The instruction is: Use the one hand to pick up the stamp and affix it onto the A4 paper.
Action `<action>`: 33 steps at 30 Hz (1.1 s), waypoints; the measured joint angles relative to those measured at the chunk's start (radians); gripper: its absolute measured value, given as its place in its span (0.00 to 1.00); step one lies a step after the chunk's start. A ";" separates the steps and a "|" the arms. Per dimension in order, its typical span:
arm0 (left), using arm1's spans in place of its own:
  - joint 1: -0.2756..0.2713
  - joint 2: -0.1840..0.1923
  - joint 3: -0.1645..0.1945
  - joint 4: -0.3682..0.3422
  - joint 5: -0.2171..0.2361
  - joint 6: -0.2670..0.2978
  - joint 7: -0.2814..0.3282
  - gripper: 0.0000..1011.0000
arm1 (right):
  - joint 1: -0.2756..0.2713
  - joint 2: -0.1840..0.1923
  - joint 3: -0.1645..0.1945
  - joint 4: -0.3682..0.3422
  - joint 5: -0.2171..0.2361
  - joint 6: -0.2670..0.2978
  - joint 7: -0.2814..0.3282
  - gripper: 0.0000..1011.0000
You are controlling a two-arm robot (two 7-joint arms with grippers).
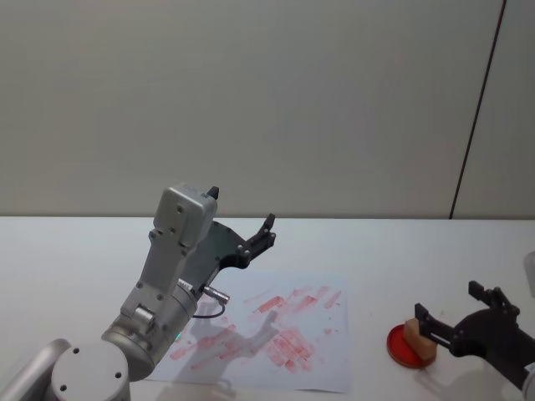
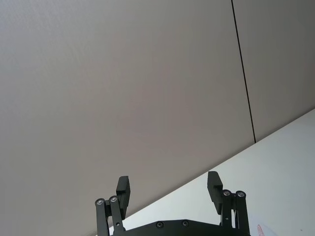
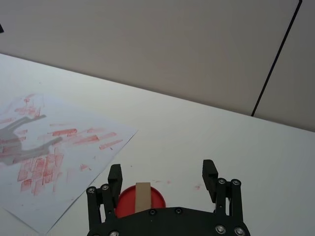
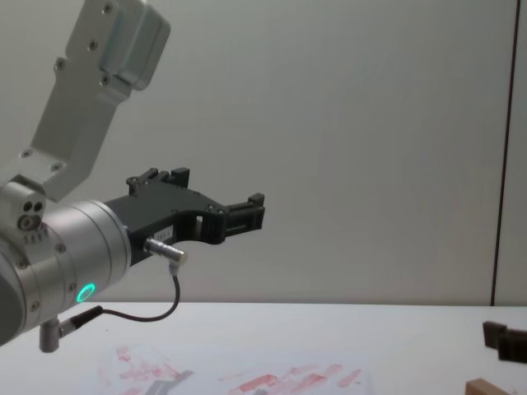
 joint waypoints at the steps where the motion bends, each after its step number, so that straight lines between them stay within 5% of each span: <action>1: 0.000 0.000 0.000 0.000 0.000 0.000 0.000 0.99 | 0.000 0.000 0.000 0.000 0.000 0.000 0.000 0.99; 33: 0.000 0.000 0.000 0.000 0.000 0.000 0.000 0.99 | 0.031 -0.041 -0.038 0.088 -0.076 0.068 0.060 0.99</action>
